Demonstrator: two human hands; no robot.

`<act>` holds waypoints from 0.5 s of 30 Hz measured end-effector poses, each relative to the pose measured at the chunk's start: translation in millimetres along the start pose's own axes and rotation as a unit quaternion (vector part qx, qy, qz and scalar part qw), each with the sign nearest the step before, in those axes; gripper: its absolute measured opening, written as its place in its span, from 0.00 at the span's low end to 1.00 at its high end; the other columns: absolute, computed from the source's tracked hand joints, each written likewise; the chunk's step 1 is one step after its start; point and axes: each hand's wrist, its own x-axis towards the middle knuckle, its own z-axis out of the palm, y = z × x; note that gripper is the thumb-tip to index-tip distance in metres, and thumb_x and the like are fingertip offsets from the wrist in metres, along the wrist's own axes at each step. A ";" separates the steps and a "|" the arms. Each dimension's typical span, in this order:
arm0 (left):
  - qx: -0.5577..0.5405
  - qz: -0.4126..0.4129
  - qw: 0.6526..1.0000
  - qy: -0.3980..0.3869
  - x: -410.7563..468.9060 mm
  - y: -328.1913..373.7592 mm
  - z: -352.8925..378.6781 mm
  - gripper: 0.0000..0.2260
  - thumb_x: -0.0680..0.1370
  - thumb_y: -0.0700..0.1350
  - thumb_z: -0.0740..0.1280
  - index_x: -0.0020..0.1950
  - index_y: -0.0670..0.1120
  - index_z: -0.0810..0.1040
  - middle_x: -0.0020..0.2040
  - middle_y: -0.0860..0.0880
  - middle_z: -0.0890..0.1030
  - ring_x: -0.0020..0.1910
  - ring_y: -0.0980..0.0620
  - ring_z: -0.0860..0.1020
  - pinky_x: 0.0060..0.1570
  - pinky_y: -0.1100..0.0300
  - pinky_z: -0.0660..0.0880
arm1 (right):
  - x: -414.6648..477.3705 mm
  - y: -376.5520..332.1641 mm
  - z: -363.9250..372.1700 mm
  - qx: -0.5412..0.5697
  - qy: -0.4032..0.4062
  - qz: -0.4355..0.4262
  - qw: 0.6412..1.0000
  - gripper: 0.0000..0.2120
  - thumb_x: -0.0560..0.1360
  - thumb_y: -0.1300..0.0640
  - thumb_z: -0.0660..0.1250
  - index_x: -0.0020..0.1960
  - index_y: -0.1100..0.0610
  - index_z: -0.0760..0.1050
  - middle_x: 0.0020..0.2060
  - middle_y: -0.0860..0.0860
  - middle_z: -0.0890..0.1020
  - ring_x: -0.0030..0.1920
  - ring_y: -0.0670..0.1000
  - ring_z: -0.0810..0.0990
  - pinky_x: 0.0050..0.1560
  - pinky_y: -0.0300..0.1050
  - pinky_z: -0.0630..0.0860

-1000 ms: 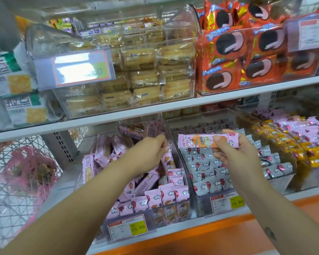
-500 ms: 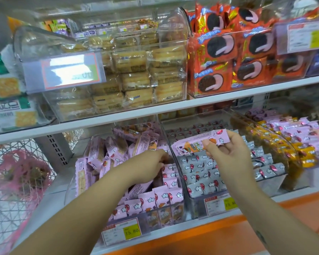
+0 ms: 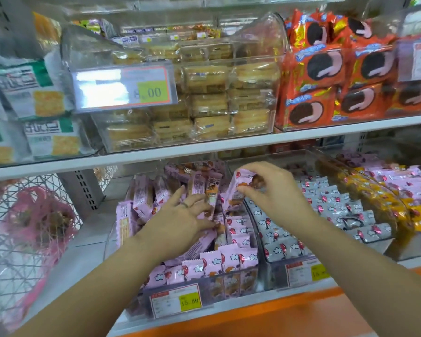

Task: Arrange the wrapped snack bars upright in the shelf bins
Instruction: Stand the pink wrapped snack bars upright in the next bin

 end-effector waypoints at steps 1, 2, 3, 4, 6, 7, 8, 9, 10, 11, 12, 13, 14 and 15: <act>0.004 -0.002 1.000 0.008 -0.9 -0.8 1.2 0.10 0.72 0.55 0.71 0.52 0.59 0.82 0.58 0.50 0.80 0.62 0.45 0.76 0.62 0.36 0.67 | 6.6 0.2 3.1 -0.036 -0.031 -0.002 0.999 0.17 0.73 0.55 0.70 0.62 0.53 0.76 0.55 0.50 0.79 0.50 0.47 0.75 0.56 0.41 0.71; 0.003 -0.005 1.000 0.015 -0.5 0.1 -0.8 0.10 0.75 0.55 0.67 0.55 0.59 0.81 0.62 0.50 0.78 0.66 0.45 0.72 0.66 0.36 0.62 | 12.8 0.6 6.2 -0.064 -0.062 0.001 0.996 0.18 0.73 0.55 0.70 0.63 0.53 0.75 0.56 0.51 0.79 0.53 0.49 0.76 0.57 0.42 0.70; -0.003 -0.016 1.000 0.008 0.0 0.4 -0.9 0.12 0.78 0.55 0.62 0.60 0.59 0.79 0.67 0.50 0.74 0.70 0.46 0.67 0.69 0.36 0.55 | 17.9 1.0 9.5 -0.085 -0.092 0.007 0.992 0.18 0.73 0.55 0.70 0.63 0.53 0.76 0.57 0.52 0.80 0.54 0.51 0.77 0.56 0.42 0.70; 0.001 -0.030 0.999 0.019 0.7 -0.5 -0.7 0.14 0.80 0.55 0.58 0.64 0.58 0.76 0.71 0.50 0.69 0.73 0.47 0.61 0.71 0.38 0.48 | 21.9 1.3 12.9 -0.102 -0.121 0.014 0.987 0.17 0.73 0.55 0.70 0.62 0.53 0.76 0.57 0.53 0.80 0.54 0.52 0.78 0.56 0.44 0.71; 0.007 -0.040 0.999 0.025 0.1 -1.9 -0.8 0.16 0.81 0.55 0.55 0.67 0.58 0.73 0.73 0.52 0.65 0.75 0.48 0.56 0.71 0.40 0.42 | 26.7 3.0 20.0 -0.142 -0.177 0.018 0.974 0.15 0.74 0.55 0.70 0.60 0.52 0.78 0.58 0.52 0.80 0.57 0.54 0.77 0.58 0.47 0.73; -0.002 -0.034 0.999 0.031 -0.5 -1.9 -1.0 0.15 0.81 0.54 0.57 0.65 0.58 0.74 0.72 0.52 0.67 0.74 0.48 0.58 0.71 0.40 0.44 | 28.3 3.7 23.5 -0.172 -0.201 0.013 0.964 0.14 0.74 0.54 0.68 0.60 0.51 0.79 0.59 0.51 0.79 0.59 0.55 0.76 0.60 0.48 0.72; -0.004 -0.019 0.999 0.039 -1.0 -2.4 -0.8 0.13 0.79 0.54 0.61 0.62 0.58 0.77 0.69 0.51 0.71 0.72 0.47 0.63 0.70 0.38 0.48 | 29.2 3.3 26.3 -0.208 -0.217 0.008 0.954 0.13 0.75 0.52 0.67 0.59 0.50 0.79 0.60 0.51 0.78 0.61 0.56 0.74 0.61 0.49 0.70; 0.006 -0.008 0.999 0.047 -1.4 -3.1 -0.3 0.10 0.76 0.53 0.67 0.56 0.59 0.80 0.64 0.51 0.76 0.68 0.47 0.70 0.68 0.37 0.55 | 29.1 1.8 28.2 -0.239 -0.222 0.006 0.945 0.12 0.76 0.50 0.65 0.58 0.48 0.79 0.60 0.50 0.76 0.62 0.57 0.71 0.61 0.50 0.68; 0.012 -0.011 0.998 0.057 -2.0 -4.5 0.8 0.08 0.72 0.53 0.71 0.51 0.59 0.82 0.60 0.52 0.80 0.63 0.47 0.75 0.65 0.37 0.61 | 28.6 -0.4 29.4 -0.258 -0.214 0.009 0.942 0.11 0.76 0.49 0.65 0.57 0.46 0.79 0.60 0.50 0.76 0.61 0.57 0.70 0.61 0.50 0.66; 0.012 -0.016 0.998 0.067 -2.4 -5.9 2.1 0.08 0.69 0.53 0.74 0.48 0.59 0.83 0.56 0.52 0.81 0.60 0.48 0.77 0.63 0.37 0.64 | 27.8 -2.4 30.0 -0.264 -0.191 0.011 0.945 0.09 0.76 0.49 0.64 0.55 0.45 0.80 0.57 0.50 0.76 0.60 0.56 0.71 0.59 0.50 0.66; 0.006 -0.020 0.998 0.067 -2.4 -6.1 2.0 0.09 0.68 0.52 0.75 0.46 0.59 0.84 0.55 0.52 0.82 0.59 0.48 0.79 0.62 0.37 0.66 | 26.8 -3.8 30.2 -0.262 -0.161 0.011 0.951 0.07 0.76 0.50 0.64 0.51 0.45 0.80 0.54 0.49 0.78 0.58 0.55 0.72 0.57 0.49 0.66; 0.002 -0.019 0.997 0.072 -2.4 -5.5 2.0 0.10 0.66 0.52 0.77 0.46 0.59 0.84 0.54 0.52 0.82 0.58 0.48 0.79 0.61 0.37 0.66 | 25.9 -4.0 30.5 -0.258 -0.139 0.006 0.956 0.07 0.76 0.52 0.64 0.47 0.46 0.80 0.50 0.47 0.79 0.56 0.54 0.73 0.55 0.48 0.66; 0.004 -0.014 0.997 0.081 -2.1 -4.5 2.0 0.11 0.65 0.51 0.78 0.46 0.59 0.84 0.54 0.52 0.83 0.57 0.48 0.79 0.60 0.37 0.67 | 25.3 -3.7 31.3 -0.260 -0.135 -0.001 0.956 0.08 0.76 0.53 0.63 0.44 0.47 0.80 0.48 0.46 0.80 0.54 0.54 0.73 0.54 0.48 0.65; 0.002 -0.012 0.996 0.090 -2.0 -3.7 3.1 0.13 0.64 0.50 0.79 0.46 0.58 0.84 0.54 0.52 0.83 0.57 0.48 0.80 0.60 0.37 0.67 | 25.4 -3.8 32.2 -0.273 -0.150 -0.008 0.950 0.09 0.76 0.53 0.62 0.42 0.49 0.81 0.47 0.46 0.81 0.54 0.53 0.72 0.54 0.48 0.64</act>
